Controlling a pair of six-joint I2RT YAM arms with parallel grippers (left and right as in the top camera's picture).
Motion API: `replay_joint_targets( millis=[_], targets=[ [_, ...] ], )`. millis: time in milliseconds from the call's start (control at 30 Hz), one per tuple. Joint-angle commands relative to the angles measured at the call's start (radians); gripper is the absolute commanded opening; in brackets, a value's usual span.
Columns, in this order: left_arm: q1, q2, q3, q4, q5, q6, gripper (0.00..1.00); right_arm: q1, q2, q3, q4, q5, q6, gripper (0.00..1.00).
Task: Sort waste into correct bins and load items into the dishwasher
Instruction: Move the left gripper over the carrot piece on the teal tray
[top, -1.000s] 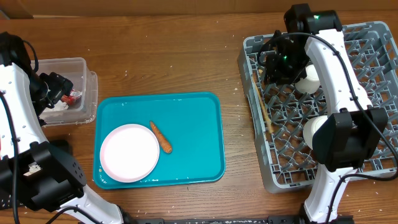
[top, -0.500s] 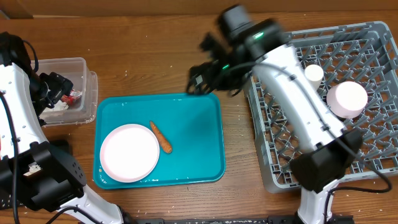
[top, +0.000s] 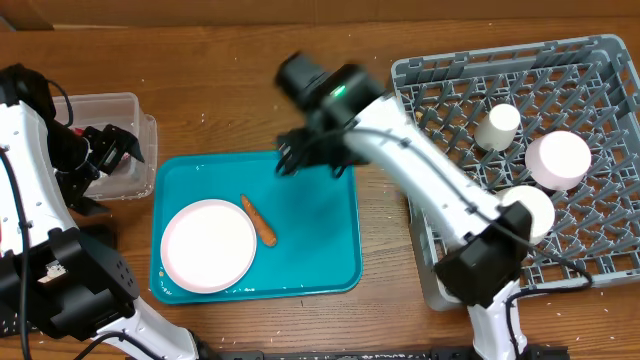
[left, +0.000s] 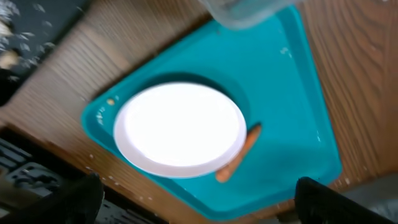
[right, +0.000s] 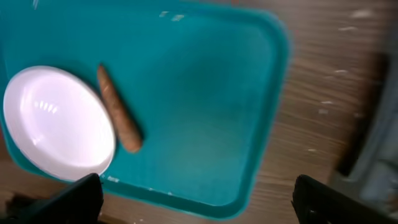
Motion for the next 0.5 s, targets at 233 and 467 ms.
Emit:
replay_joint_targets(
  millis=[233, 467],
  targets=[
    [-0.296, 0.003, -0.039, -0.022, 0.171, 0.365, 1.00, -0.549, -0.113, 0.177, -0.099, -0.076, 0.013, 1.00],
    [-0.560, 0.004, -0.052, 0.029, -0.125, 0.358, 1.00, -0.628, -0.113, 0.175, -0.098, -0.518, -0.170, 1.00]
  ],
)
